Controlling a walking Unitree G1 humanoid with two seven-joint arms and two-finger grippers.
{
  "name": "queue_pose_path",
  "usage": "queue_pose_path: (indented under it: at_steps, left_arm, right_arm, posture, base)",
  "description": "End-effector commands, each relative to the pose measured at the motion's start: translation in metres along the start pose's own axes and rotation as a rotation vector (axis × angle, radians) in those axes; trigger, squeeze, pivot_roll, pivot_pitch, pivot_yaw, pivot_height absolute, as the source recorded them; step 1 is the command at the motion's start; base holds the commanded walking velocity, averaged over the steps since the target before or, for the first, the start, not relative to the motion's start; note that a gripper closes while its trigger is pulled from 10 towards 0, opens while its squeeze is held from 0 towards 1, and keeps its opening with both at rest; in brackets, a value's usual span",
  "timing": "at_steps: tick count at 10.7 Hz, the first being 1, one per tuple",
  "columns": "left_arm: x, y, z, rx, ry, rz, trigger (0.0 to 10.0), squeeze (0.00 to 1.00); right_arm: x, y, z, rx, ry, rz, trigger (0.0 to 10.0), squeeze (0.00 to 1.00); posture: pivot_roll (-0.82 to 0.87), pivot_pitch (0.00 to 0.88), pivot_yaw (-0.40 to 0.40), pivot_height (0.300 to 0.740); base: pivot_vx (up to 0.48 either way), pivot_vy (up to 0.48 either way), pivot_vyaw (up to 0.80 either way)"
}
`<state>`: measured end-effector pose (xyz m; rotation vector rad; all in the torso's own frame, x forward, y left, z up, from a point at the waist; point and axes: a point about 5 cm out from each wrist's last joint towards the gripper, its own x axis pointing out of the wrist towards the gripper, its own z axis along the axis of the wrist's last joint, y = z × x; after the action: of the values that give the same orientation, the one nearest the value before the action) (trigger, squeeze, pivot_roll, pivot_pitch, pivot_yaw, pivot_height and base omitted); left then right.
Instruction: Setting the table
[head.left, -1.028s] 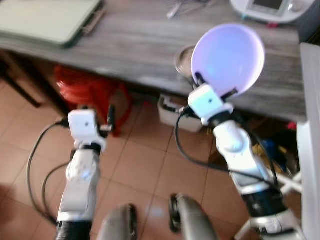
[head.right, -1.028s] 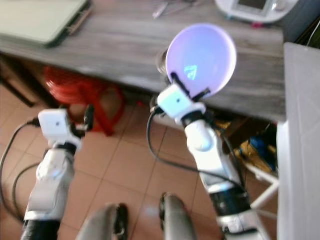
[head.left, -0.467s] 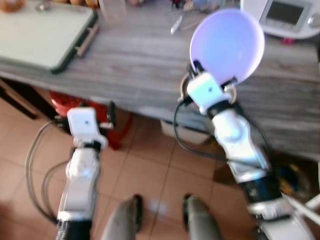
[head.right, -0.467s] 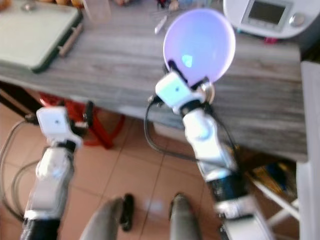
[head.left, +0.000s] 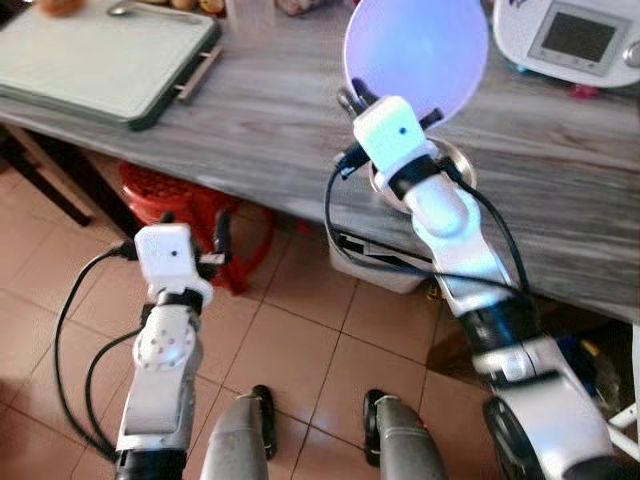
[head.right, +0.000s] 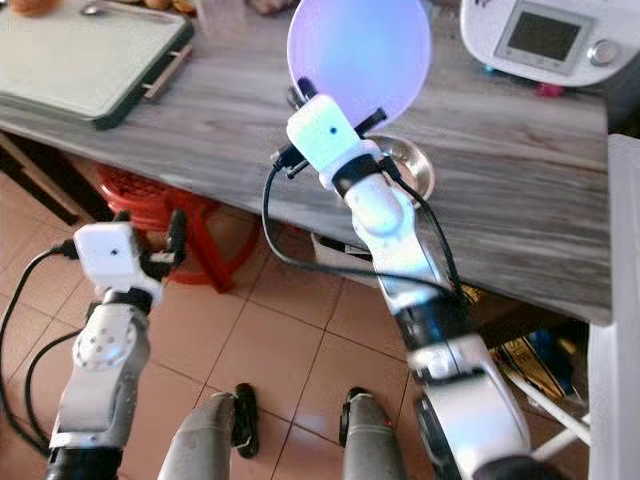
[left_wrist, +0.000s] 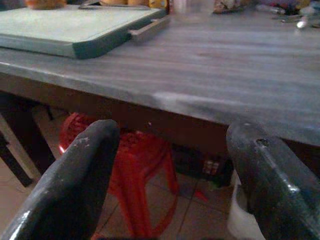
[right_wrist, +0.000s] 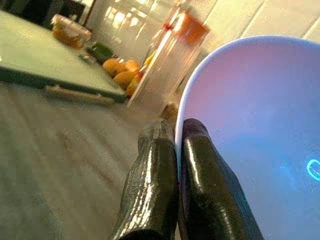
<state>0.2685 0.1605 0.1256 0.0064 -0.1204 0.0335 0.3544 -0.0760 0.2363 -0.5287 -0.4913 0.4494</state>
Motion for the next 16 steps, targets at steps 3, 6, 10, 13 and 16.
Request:
queue_pose_path:
  at_steps: [3,6,10,13,16]
  left_arm:
    - [-0.004,-0.001,0.0,-0.009,0.02,-0.018,10.0,0.0]
    - [-0.011,-0.001,0.001,-0.023,0.026,-0.08,10.0,0.0]
    - [-0.019,0.004,0.002,-0.013,0.039,-0.084,10.0,0.0]
    - [-0.018,0.004,0.001,-0.009,0.044,-0.088,10.0,0.0]
    - [-0.017,0.001,0.001,-0.012,0.049,-0.102,10.0,0.0]
  right_arm:
    - [0.015,0.003,-0.008,0.07,0.06,0.069,10.0,0.0]
    - [0.025,0.003,-0.019,0.151,0.119,0.088,10.0,0.0]
    - [0.035,0.012,-0.022,0.196,0.149,0.15,10.0,0.0]
    - [0.034,0.015,-0.026,0.184,0.185,0.177,10.0,0.41]
    - [0.032,0.012,-0.029,0.185,0.202,0.171,10.0,1.0]
  posture:
    - [0.01,0.271,0.013,0.74]
    - [0.02,0.28,0.017,0.74]
    - [0.05,0.285,0.011,0.74]
    - [0.05,0.281,0.012,0.74]
    - [0.04,0.274,0.015,0.74]
  base:
    - [0.0,0.0,0.0]
    - [0.0,0.0,0.0]
    - [0.0,0.0,0.0]
    - [0.0,0.0,0.0]
    - [0.0,0.0,0.0]
